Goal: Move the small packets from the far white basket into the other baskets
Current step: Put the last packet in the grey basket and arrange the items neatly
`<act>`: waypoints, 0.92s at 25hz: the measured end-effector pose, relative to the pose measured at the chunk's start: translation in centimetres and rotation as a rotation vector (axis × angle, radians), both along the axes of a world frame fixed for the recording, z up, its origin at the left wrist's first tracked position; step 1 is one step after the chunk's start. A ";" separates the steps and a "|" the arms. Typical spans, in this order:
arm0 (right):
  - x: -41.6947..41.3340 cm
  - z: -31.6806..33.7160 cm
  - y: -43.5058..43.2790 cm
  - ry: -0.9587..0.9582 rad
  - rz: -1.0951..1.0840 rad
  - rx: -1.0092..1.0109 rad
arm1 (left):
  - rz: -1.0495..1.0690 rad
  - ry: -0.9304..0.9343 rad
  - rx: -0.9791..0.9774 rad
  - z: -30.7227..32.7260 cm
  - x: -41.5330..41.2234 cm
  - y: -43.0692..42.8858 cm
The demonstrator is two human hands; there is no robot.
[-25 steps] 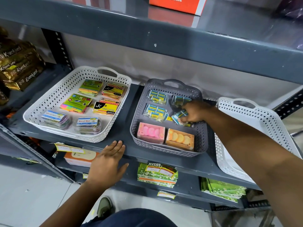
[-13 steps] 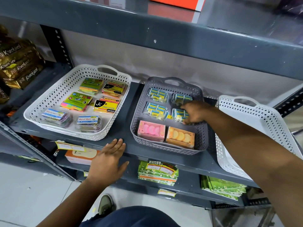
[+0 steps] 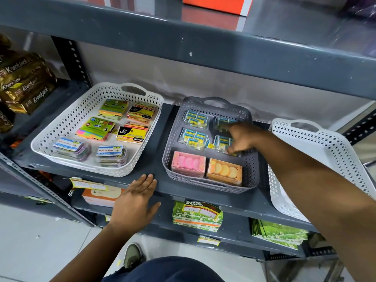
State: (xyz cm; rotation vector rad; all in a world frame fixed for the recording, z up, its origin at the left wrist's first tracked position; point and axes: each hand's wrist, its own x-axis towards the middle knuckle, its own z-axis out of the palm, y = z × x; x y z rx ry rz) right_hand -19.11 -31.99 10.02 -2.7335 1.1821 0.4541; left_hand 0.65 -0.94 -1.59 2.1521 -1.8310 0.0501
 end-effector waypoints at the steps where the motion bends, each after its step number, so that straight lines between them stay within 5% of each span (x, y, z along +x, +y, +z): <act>1: 0.0 1.0 0.8 -0.122 0.008 0.073 | 0.003 0.003 0.002 0.0 0.0 0.0; 3: -0.5 2.4 3.5 -0.160 0.065 0.262 | 0.012 0.013 0.009 -0.1 0.0 0.0; 7: -2.2 1.9 7.6 0.171 0.174 0.256 | 0.008 0.040 0.024 0.1 0.0 0.0; 21: -2.4 0.9 7.4 0.257 0.136 0.209 | 0.021 0.037 0.026 -0.2 -0.1 0.0; 23: -1.5 2.2 7.0 0.131 0.116 0.235 | 0.019 0.030 0.028 -0.1 -0.2 0.0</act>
